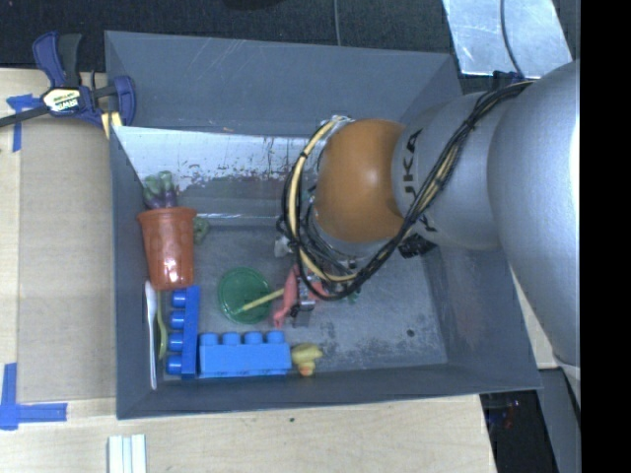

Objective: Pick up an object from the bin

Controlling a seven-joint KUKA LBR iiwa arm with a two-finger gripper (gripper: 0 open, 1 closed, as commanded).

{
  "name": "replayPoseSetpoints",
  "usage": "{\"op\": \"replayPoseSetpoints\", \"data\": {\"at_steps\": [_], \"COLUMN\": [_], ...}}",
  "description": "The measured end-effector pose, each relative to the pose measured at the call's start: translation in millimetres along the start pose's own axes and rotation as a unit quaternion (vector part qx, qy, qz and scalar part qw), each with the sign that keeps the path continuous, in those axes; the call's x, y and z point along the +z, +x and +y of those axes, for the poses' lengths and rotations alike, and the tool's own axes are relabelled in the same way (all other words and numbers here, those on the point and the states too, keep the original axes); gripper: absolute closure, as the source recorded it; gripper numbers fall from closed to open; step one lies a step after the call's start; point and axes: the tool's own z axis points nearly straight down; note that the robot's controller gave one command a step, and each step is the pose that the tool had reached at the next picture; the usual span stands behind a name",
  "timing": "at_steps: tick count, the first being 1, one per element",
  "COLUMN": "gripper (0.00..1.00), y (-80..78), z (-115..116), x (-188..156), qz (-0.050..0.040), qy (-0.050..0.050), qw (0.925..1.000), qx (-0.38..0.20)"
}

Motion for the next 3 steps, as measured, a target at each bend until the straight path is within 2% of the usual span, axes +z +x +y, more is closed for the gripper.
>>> {"op": "replayPoseSetpoints", "data": {"at_steps": [1, 2, 3], "gripper": [1.0, 1.0, 1.0], "y": [10.0, 10.0, 2.5], "z": [-9, -9, -1], "x": [22, 21, -47], "qz": [-0.0033, -0.0034, -0.0009], "qy": [0.001, 0.001, 0.001], "qw": [0.9993, 0.9993, 0.9997], "qx": [-0.038, -0.038, -0.023]}}
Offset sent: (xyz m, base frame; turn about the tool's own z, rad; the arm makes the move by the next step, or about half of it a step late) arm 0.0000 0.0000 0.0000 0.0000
